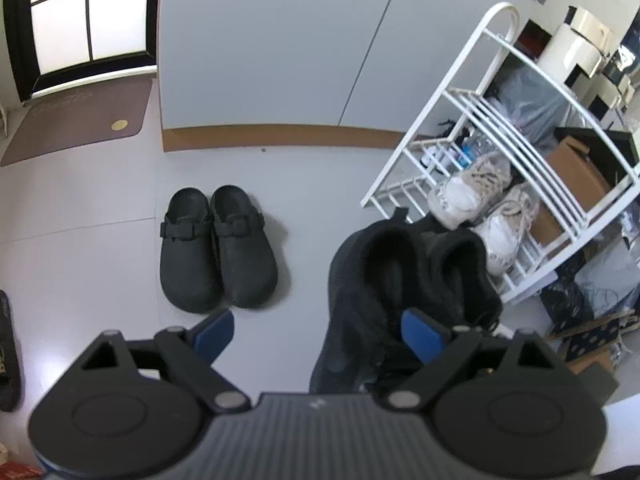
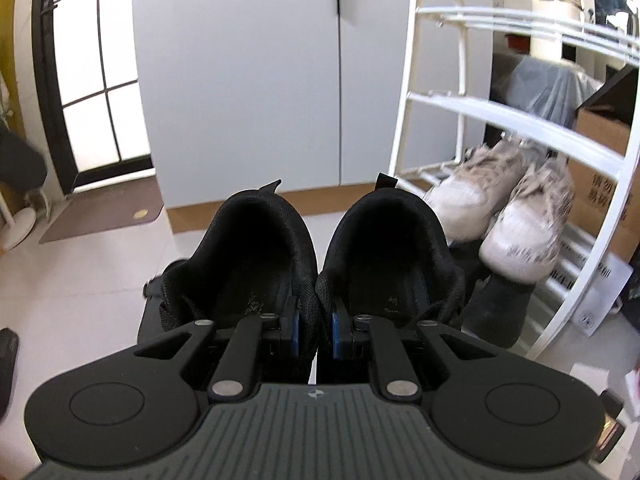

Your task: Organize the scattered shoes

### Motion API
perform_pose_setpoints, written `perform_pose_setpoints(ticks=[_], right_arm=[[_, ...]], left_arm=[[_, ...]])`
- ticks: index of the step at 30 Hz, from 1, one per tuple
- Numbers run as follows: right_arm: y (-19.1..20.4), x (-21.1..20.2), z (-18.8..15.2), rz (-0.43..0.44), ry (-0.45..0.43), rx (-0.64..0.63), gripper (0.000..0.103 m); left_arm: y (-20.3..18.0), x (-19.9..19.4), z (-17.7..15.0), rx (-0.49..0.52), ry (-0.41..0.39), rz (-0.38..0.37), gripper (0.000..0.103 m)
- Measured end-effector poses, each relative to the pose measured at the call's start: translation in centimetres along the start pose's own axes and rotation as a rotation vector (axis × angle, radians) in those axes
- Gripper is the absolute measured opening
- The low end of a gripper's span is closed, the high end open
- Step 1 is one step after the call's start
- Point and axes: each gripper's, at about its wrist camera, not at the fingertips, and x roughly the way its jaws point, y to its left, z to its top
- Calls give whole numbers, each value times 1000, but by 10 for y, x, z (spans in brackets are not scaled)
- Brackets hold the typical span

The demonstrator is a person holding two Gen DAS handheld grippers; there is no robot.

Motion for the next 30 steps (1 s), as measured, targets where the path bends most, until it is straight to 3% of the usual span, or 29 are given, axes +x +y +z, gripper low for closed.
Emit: perform_pose_setpoints(ticks=[20,30], right_arm=[[-88,5,144,-148,-85,116,16],[-129,23,181,-203,-106,144,16]], left_arm=[[-5,4,5,-26,-29,-25,93],[-6,19,13,-111,-32,-49,93]])
